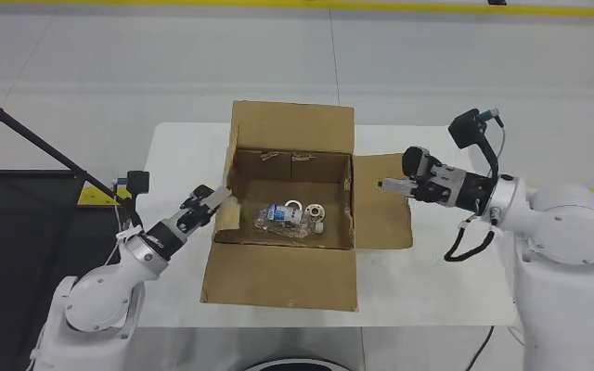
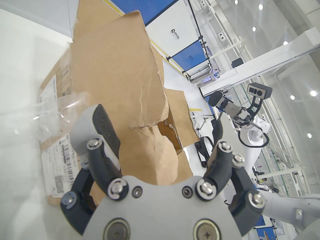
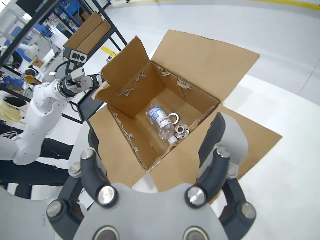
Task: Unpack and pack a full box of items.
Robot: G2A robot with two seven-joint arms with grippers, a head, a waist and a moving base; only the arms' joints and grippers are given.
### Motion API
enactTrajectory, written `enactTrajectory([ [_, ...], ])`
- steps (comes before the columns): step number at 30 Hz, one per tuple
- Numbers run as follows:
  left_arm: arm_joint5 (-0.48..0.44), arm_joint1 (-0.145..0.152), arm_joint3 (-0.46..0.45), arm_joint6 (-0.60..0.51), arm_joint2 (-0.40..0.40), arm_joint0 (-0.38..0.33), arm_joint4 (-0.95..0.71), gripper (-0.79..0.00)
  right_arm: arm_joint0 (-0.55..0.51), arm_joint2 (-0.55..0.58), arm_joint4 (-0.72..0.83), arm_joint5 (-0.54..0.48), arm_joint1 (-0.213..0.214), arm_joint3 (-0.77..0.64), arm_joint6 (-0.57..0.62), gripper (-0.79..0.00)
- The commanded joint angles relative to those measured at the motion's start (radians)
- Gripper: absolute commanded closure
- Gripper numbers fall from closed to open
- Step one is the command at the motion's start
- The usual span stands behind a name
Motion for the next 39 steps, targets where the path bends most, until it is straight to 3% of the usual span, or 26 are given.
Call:
enactTrajectory([
  [1,0.011,0.002,0.005,-0.013,0.023,-0.014,0.017,-0.785,-0.005,0.040,0.049,0.000,0.007,0.040,0.024,-0.785],
  [8,0.056,0.007,0.036,-0.047,0.079,-0.061,0.050,-0.785,0.000,0.083,0.139,0.022,0.030,0.202,0.103,-0.785],
  [19,0.102,0.015,0.071,-0.073,0.133,-0.098,0.088,-0.785,0.103,-0.083,0.154,0.022,0.039,0.423,0.179,-0.785],
  [30,0.104,0.022,0.071,-0.055,0.134,-0.092,0.079,-0.785,0.178,-0.178,0.410,-0.028,0.038,0.432,0.251,-0.785],
  [39,0.094,0.028,0.072,-0.040,0.135,-0.080,0.067,-0.785,0.198,-0.334,0.391,-0.044,0.020,0.368,0.110,-0.785],
])
